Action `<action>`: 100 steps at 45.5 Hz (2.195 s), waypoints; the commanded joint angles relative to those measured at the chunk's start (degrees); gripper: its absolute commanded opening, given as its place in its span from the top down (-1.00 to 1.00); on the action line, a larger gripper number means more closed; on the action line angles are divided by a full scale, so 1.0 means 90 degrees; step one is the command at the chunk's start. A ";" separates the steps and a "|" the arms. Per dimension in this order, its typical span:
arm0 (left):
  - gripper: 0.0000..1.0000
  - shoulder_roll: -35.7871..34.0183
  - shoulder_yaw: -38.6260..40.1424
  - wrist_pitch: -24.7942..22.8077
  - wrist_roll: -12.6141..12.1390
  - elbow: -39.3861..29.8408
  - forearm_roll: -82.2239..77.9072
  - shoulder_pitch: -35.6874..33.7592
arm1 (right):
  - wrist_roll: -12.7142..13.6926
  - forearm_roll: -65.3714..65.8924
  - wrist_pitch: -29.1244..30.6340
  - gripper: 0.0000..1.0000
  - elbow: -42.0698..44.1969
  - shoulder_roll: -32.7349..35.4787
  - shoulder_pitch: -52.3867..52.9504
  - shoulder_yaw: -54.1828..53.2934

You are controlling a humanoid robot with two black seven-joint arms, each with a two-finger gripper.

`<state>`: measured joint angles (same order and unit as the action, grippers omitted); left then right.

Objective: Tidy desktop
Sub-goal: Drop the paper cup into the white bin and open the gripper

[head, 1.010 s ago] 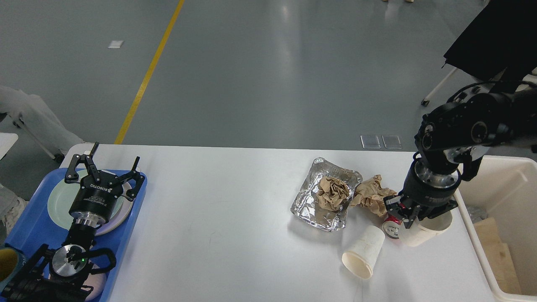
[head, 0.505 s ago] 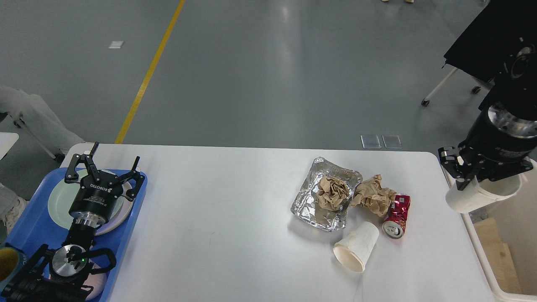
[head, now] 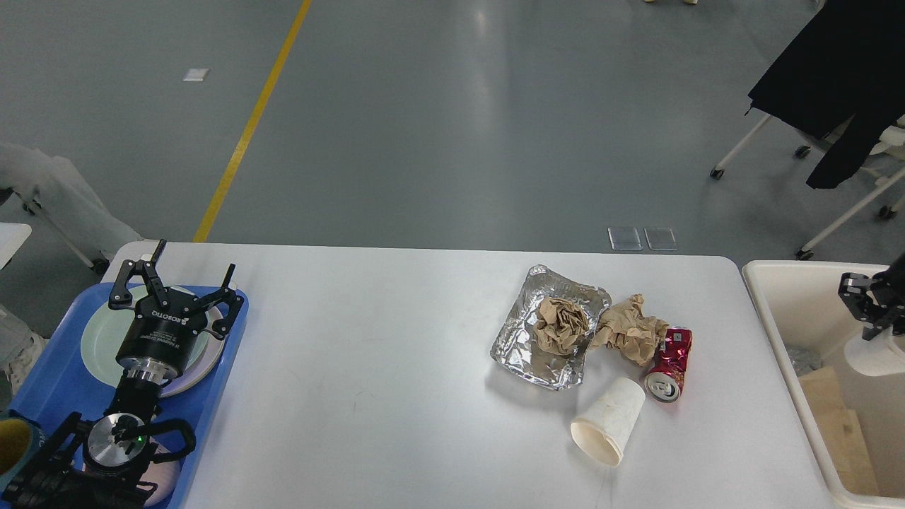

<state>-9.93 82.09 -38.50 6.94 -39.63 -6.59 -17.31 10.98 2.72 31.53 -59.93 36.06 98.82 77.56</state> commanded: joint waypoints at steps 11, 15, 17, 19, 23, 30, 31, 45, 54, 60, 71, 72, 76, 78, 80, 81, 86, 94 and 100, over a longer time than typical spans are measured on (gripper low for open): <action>-0.93 0.0000 0.0000 0.0000 0.0000 -0.0001 0.0000 0.0000 | -0.0009 0.0020 -0.0710 1.00 0.4078 -0.0509 -0.4688 -0.2045; -0.93 0.0000 0.0000 0.0000 0.0000 -0.0001 0.0000 0.0000 | -0.0009 0.0020 -0.1149 1.00 0.5084 -0.1027 -0.5646 -0.2338; -0.93 0.0000 0.0000 0.0000 0.0000 -0.0011 0.0000 0.0000 | -0.0019 0.0020 -0.1412 1.00 0.5485 -0.1261 -0.6008 -0.2407; -0.93 0.0000 0.0000 0.0000 0.0000 -0.0011 0.0000 0.0000 | -0.0029 0.0020 -0.1705 1.00 0.5759 -0.1476 -0.6310 -0.2427; -0.93 0.0000 0.0000 0.0000 0.0000 -0.0001 0.0000 0.0000 | -0.0029 0.0020 -0.2369 1.00 0.5975 -0.1799 -0.6721 -0.2417; -0.93 0.0000 0.0000 0.0000 0.0000 -0.0001 0.0000 0.0000 | -0.0029 0.0030 -0.2976 1.00 0.5985 -0.2073 -0.7102 -0.2368; -0.93 0.0000 0.0000 0.0000 0.0000 -0.0001 0.0000 0.0000 | -0.0029 0.0030 -0.2996 1.00 0.5985 -0.2083 -0.7132 -0.2368; -0.93 0.0000 0.0000 0.0000 0.0000 -0.0001 0.0000 0.0000 | 0.0010 0.0011 -0.3269 -0.14 0.5975 -0.1839 -0.7162 -0.2417; -0.93 0.0000 0.0000 0.0000 0.0000 -0.0001 0.0000 0.0000 | 0.0010 0.0011 -0.3513 -1.00 0.5985 -0.1829 -0.7152 -0.2407; -0.93 0.0000 0.0000 0.0000 0.0000 -0.0011 0.0000 0.0000 | 0.0010 0.0011 -0.3513 -1.00 0.5965 -0.1829 -0.7142 -0.2417; -0.93 0.0000 0.0000 0.0000 0.0000 -0.0001 0.0000 0.0000 | 0.0010 0.0011 -0.3474 -1.00 0.5712 -0.1566 -0.6752 -0.2485; -0.93 0.0000 0.0000 0.0000 0.0000 -0.0001 0.0000 0.0000 | 0.0020 0.0011 -0.3474 -1.00 0.5615 -0.1488 -0.6626 -0.2505; -0.93 0.0000 0.0000 0.0000 0.0000 -0.0001 0.0000 0.0000 | 0.0069 0.0020 -0.3455 -1.00 0.4737 -0.1078 -0.6060 -0.2486; -0.93 0.0000 0.0000 0.0000 0.0000 -0.0001 0.0000 0.0000 | 0.0088 0.0030 -0.3455 -1.00 0.4132 -0.0805 -0.5737 -0.2447; -0.93 0.0000 0.0000 0.0000 0.0000 -0.0001 0.0000 0.0000 | 0.0108 0.0059 -0.3455 -1.00 0.3604 -0.0531 -0.5367 -0.2417; -0.93 0.0000 0.0000 0.0000 0.0000 -0.0001 0.0000 0.0000 | 0.0117 0.0098 -0.3435 -1.00 0.3370 -0.0453 -0.5162 -0.2407; -0.93 0.0000 0.0000 0.0000 0.0000 -0.0011 0.0000 0.0000 | 0.0400 0.0790 -0.3007 -1.00 0.2217 -0.0325 -0.4039 -0.2222; -0.93 0.0000 0.0000 0.0000 0.0000 -0.0011 0.0000 0.0000 | 0.0528 0.1153 -0.1786 -1.00 0.0225 -0.0198 -0.1764 -0.1217; -0.93 0.0000 0.0000 0.0000 0.0000 -0.0011 0.0000 0.0000 | 0.0537 0.1143 -0.1249 -1.00 -0.0762 -0.0588 -0.0601 -0.0670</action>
<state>-9.94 82.09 -38.50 6.94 -39.70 -6.59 -17.31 15.76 13.04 16.14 -59.19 33.63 84.64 67.61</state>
